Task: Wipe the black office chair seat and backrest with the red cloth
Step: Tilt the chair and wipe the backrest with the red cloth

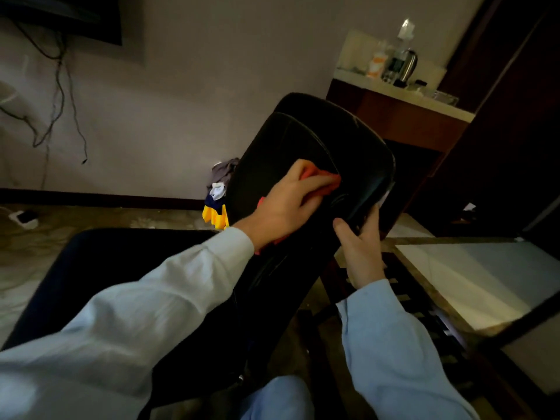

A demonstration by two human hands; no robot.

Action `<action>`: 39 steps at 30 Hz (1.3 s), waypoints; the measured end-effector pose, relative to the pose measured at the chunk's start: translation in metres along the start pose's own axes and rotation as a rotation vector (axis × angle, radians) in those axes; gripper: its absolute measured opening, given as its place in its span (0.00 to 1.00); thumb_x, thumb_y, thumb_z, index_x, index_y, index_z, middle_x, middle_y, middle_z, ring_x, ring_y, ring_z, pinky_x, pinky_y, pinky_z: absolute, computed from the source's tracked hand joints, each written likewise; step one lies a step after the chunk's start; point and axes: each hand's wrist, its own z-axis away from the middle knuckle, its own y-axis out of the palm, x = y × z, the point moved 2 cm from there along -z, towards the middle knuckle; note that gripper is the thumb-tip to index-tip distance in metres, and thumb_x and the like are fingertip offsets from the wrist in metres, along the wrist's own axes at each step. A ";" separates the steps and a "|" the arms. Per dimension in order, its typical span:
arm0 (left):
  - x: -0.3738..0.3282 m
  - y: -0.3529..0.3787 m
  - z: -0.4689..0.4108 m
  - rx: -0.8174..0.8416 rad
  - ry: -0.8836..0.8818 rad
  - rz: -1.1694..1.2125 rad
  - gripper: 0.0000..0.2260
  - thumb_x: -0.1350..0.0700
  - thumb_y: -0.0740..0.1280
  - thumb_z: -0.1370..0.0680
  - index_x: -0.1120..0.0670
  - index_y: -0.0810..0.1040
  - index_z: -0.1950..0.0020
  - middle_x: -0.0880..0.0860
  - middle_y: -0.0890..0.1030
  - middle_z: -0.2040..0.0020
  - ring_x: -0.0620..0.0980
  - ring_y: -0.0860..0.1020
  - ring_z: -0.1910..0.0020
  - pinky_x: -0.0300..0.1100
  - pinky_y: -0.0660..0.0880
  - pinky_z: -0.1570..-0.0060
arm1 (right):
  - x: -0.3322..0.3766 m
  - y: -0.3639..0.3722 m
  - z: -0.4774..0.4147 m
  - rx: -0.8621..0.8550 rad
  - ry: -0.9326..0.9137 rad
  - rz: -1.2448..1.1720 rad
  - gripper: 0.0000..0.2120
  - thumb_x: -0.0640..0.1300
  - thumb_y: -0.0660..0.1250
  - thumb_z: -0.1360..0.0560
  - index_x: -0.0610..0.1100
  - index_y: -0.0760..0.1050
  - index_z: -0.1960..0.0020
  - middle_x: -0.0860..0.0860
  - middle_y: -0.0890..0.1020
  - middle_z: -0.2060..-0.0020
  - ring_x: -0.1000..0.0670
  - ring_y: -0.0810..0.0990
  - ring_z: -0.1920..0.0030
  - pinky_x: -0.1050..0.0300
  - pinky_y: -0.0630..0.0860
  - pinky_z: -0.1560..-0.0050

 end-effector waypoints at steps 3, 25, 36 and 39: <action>-0.006 0.014 0.022 -0.056 0.026 0.032 0.17 0.57 0.61 0.22 0.53 0.72 0.33 0.55 0.66 0.38 0.45 0.68 0.41 0.32 0.68 0.40 | -0.007 0.004 0.001 -0.022 -0.023 -0.024 0.30 0.38 0.62 0.23 0.56 0.56 0.26 0.53 0.72 0.36 0.58 0.73 0.39 0.63 0.72 0.43; 0.069 0.037 0.071 -0.480 -0.675 0.265 0.15 0.60 0.61 0.22 0.51 0.76 0.37 0.53 0.73 0.44 0.38 0.74 0.46 0.32 0.69 0.38 | -0.038 0.028 0.019 -0.113 0.072 -0.002 0.34 0.37 0.62 0.23 0.57 0.49 0.25 0.54 0.66 0.32 0.56 0.66 0.35 0.60 0.65 0.39; 0.022 0.048 0.034 -0.415 -0.379 0.102 0.18 0.59 0.61 0.23 0.47 0.73 0.34 0.52 0.69 0.37 0.52 0.72 0.40 0.45 0.74 0.43 | -0.038 0.024 0.021 -0.102 0.021 0.040 0.32 0.36 0.63 0.23 0.62 0.55 0.29 0.53 0.69 0.33 0.55 0.70 0.34 0.51 0.67 0.31; 0.044 0.049 0.059 -0.401 -0.555 0.144 0.18 0.60 0.61 0.23 0.46 0.74 0.35 0.51 0.69 0.37 0.49 0.73 0.40 0.39 0.70 0.41 | -0.041 0.024 0.021 -0.129 0.072 0.025 0.34 0.37 0.63 0.23 0.59 0.52 0.26 0.52 0.68 0.32 0.53 0.69 0.34 0.49 0.66 0.31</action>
